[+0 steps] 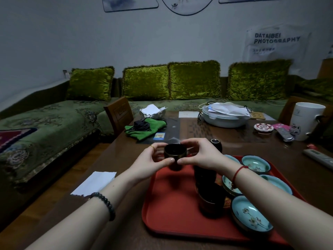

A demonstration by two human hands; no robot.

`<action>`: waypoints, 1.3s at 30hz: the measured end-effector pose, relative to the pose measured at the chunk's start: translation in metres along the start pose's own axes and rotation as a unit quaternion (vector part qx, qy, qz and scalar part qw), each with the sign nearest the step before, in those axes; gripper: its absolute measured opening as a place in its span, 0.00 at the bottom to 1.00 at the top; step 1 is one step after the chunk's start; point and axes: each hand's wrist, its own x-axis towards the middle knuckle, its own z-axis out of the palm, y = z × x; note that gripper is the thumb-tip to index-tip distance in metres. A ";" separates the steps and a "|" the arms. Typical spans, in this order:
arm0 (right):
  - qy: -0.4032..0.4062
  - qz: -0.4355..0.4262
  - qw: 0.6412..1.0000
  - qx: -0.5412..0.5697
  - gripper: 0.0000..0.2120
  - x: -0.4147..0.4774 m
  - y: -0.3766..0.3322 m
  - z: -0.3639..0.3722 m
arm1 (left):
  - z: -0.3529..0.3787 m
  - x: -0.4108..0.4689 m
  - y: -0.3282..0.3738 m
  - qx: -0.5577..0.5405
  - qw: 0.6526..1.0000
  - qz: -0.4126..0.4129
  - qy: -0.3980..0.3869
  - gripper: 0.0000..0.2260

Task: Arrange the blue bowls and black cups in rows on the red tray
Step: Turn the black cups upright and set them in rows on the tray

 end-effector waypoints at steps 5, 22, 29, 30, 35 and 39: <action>-0.033 -0.013 0.997 -0.075 0.30 0.002 0.012 0.007 | 0.001 -0.002 -0.020 0.024 0.999 -0.032 -0.010 0.19; -0.079 -0.028 0.973 -0.215 0.34 -0.003 0.030 0.017 | 0.005 -0.009 -0.044 0.087 0.995 -0.040 -0.037 0.20; -0.092 -0.036 0.965 -0.242 0.35 -0.004 0.031 0.016 | 0.004 -0.011 -0.044 0.118 0.991 -0.032 -0.046 0.20; -0.095 -0.039 0.964 -0.247 0.36 -0.004 0.031 0.016 | 0.003 -0.011 -0.044 0.133 0.989 -0.030 -0.049 0.20; -0.078 -0.043 0.974 -0.207 0.35 -0.006 0.027 0.009 | -0.002 -0.008 -0.038 0.191 0.980 -0.024 -0.040 0.25; -0.033 -0.054 0.986 -0.151 0.28 -0.004 0.020 -0.011 | -0.007 -0.002 -0.028 0.183 0.983 -0.014 -0.026 0.24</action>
